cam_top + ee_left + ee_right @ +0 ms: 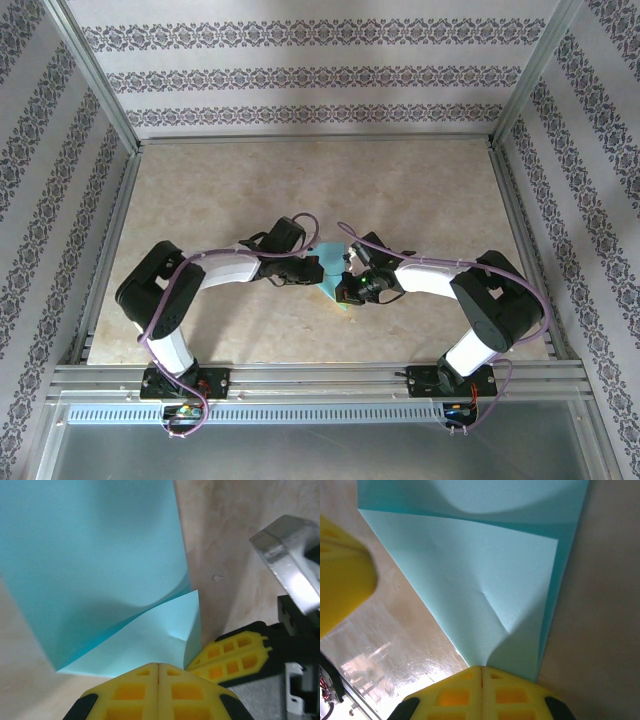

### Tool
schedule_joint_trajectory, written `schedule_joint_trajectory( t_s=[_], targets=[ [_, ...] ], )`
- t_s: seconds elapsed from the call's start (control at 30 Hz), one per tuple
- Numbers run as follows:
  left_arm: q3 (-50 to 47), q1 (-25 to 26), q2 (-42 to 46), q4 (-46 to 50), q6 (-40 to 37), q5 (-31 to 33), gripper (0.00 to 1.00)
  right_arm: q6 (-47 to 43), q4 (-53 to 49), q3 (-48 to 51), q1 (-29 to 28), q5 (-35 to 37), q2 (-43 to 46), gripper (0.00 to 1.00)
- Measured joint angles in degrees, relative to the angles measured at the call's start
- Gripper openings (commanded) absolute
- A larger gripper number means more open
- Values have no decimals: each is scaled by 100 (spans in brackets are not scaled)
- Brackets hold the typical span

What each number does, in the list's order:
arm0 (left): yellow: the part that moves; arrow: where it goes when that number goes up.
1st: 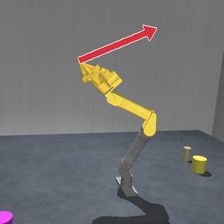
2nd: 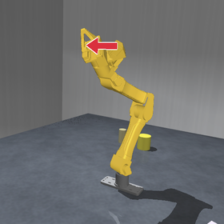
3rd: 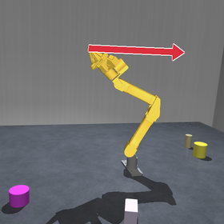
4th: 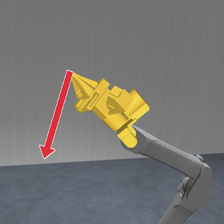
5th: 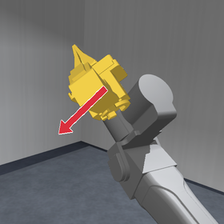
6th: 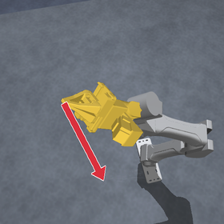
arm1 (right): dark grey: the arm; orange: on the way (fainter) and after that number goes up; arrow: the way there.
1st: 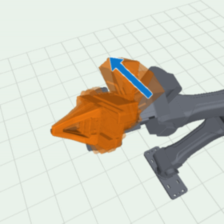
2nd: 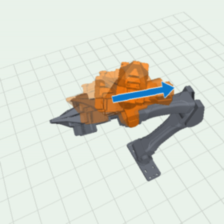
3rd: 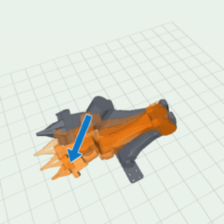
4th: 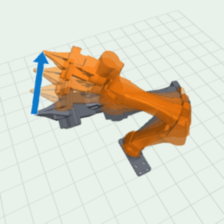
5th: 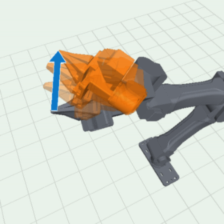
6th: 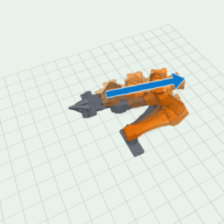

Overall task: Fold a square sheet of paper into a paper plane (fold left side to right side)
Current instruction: Third fold the triangle at the center of the table.

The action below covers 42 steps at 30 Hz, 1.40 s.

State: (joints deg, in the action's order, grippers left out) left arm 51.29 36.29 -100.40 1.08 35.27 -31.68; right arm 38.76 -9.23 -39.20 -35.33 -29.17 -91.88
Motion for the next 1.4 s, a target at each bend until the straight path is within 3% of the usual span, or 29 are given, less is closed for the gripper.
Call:
schedule_joint_trajectory(
  t_s=[0.37, 0.97, 1.4],
  targets=[
    [247, 0, -535, -31, 7, 2, 0, 2, 0, 11, 37, -28, 4, 0],
    [330, 0, -579, 68, 4, 48, 0, 461, -74, -219, 28, -24, 295, 0],
    [461, 0, -599, 291, -15, 190, 0, 503, 68, -553, -125, -22, -422, 0]
  ],
)
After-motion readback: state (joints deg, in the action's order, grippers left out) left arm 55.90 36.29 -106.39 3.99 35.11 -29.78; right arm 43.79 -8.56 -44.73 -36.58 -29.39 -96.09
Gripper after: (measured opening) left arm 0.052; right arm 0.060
